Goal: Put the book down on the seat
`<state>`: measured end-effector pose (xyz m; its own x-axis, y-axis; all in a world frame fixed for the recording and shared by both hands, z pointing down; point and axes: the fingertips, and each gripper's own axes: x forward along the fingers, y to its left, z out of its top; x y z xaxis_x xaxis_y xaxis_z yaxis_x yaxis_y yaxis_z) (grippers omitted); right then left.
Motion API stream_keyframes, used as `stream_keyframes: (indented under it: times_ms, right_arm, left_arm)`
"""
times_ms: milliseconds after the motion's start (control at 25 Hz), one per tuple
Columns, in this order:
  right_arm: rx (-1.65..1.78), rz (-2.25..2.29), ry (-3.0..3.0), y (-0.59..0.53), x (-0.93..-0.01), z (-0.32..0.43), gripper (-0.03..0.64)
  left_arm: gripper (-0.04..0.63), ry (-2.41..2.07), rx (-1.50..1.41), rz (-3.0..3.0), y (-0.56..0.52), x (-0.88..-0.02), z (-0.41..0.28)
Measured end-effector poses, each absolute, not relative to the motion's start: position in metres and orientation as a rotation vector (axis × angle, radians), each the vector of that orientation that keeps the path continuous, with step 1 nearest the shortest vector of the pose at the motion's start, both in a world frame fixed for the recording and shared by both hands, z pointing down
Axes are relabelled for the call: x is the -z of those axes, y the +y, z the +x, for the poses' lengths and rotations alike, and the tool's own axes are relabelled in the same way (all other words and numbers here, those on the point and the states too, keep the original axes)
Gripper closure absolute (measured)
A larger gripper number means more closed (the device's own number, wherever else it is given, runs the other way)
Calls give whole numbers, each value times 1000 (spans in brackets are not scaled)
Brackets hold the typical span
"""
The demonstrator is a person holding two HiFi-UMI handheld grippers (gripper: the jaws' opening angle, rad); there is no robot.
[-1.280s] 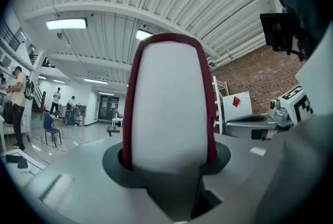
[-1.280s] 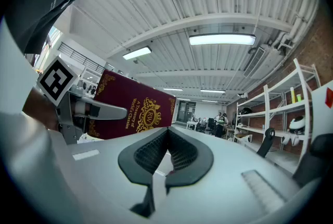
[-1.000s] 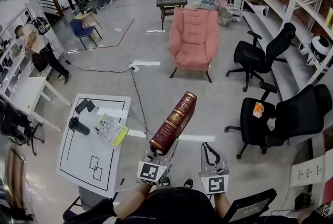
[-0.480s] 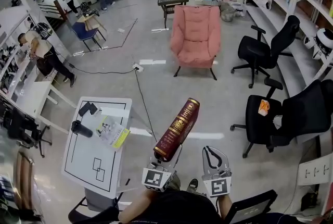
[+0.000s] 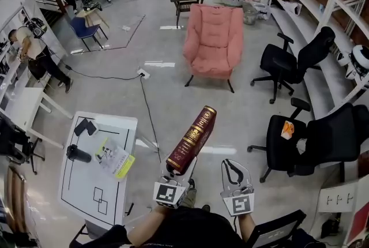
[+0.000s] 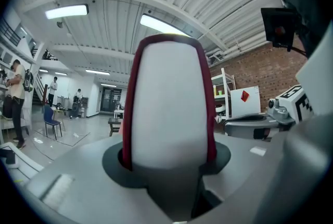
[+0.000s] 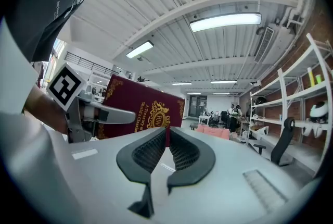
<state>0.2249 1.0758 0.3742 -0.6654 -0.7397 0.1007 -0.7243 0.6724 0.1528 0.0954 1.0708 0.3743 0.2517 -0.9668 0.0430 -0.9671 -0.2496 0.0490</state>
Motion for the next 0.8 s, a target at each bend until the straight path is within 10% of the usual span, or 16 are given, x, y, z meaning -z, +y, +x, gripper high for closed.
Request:
stream_keyframes:
  times_ms: [800]
  right_arm:
    - [39, 1193, -2706, 890, -405, 166, 581]
  left_arm:
    - [374, -1821, -142, 2392, 863, -411, 30]
